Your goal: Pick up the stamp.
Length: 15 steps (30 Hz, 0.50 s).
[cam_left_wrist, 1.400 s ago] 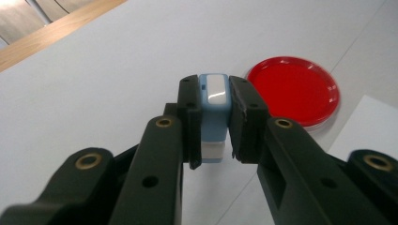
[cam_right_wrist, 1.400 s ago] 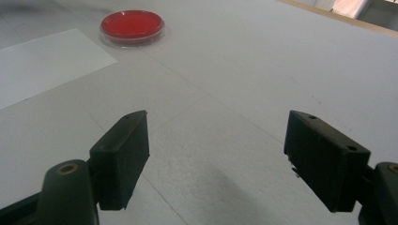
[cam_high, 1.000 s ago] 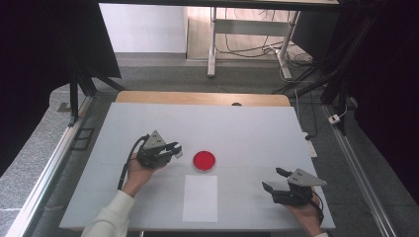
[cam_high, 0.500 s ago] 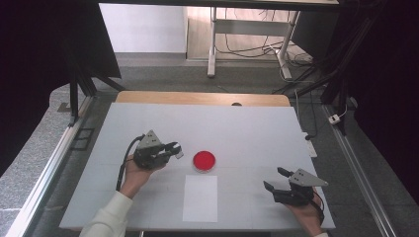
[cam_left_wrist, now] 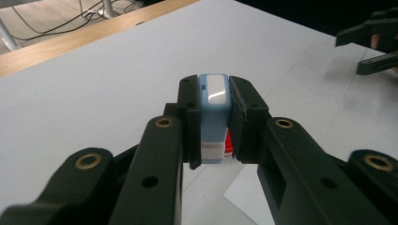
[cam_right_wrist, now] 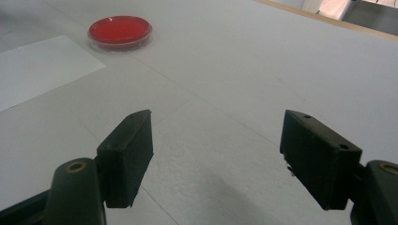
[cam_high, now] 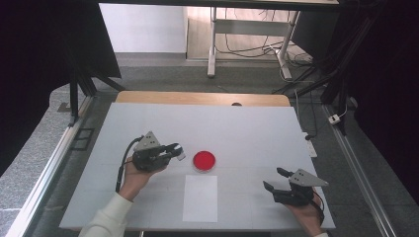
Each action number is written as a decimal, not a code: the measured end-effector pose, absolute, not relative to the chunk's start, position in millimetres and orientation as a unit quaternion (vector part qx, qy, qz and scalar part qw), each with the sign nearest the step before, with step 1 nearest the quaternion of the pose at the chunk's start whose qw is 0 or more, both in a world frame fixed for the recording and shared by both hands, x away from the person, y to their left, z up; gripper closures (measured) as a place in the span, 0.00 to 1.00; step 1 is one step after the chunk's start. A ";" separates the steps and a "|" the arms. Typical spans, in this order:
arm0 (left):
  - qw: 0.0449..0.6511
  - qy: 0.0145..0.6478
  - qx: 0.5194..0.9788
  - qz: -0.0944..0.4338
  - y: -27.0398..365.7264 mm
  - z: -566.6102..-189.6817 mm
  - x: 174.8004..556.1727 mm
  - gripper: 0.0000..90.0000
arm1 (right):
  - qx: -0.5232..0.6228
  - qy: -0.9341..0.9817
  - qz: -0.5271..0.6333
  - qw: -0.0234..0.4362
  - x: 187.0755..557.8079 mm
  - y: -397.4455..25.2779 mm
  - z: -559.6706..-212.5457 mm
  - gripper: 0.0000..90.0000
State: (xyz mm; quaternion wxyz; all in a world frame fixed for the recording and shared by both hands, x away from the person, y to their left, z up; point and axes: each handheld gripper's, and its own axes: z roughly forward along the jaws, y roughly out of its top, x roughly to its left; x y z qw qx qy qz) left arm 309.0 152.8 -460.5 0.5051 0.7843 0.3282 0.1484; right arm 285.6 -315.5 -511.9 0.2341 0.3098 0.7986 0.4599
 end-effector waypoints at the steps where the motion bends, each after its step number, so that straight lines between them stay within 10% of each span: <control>1: 0.507 0.325 0.785 0.148 151.4 -459.3 308.0 0.84 | 0.310 0.799 0.460 0.234 285.6 -315.4 -512.0 0.28; 15: 0.522 0.297 0.790 0.126 129.0 -453.4 297.0 0.84 | 0.310 0.799 0.459 0.234 285.5 -315.2 -512.0 0.29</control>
